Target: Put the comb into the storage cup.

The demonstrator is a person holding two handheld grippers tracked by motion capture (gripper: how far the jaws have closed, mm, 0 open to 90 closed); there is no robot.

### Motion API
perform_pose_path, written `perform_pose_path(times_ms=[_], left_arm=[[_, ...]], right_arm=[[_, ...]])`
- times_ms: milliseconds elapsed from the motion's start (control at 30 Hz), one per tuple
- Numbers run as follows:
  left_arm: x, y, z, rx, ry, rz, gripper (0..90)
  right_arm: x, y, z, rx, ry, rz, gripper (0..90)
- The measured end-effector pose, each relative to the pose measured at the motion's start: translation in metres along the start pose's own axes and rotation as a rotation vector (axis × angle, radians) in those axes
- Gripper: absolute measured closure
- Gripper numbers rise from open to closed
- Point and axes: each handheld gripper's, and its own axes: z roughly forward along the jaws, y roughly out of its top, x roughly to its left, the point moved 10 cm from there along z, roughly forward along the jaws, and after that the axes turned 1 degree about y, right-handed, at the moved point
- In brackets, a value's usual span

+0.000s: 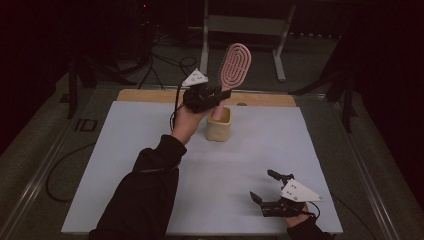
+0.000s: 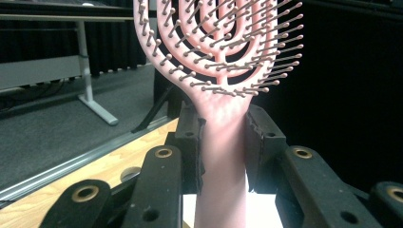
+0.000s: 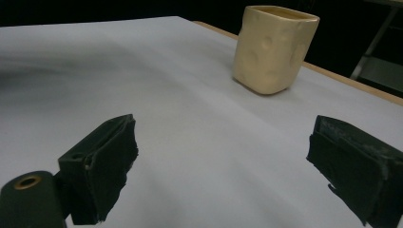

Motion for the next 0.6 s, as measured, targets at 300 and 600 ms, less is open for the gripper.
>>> perform_pose_path(times_ms=[300,600], left_arm=[[0.008,0.001,0.005,-0.052,-0.02,0.022,70.6],[0.016,-0.011,0.015,-0.059,-0.024,0.025,70.6]], right_arm=[[0.0,0.0,0.0,0.001,0.004,-0.002,8.5],[0.001,0.0,0.0,0.001,0.004,-0.001,8.5]])
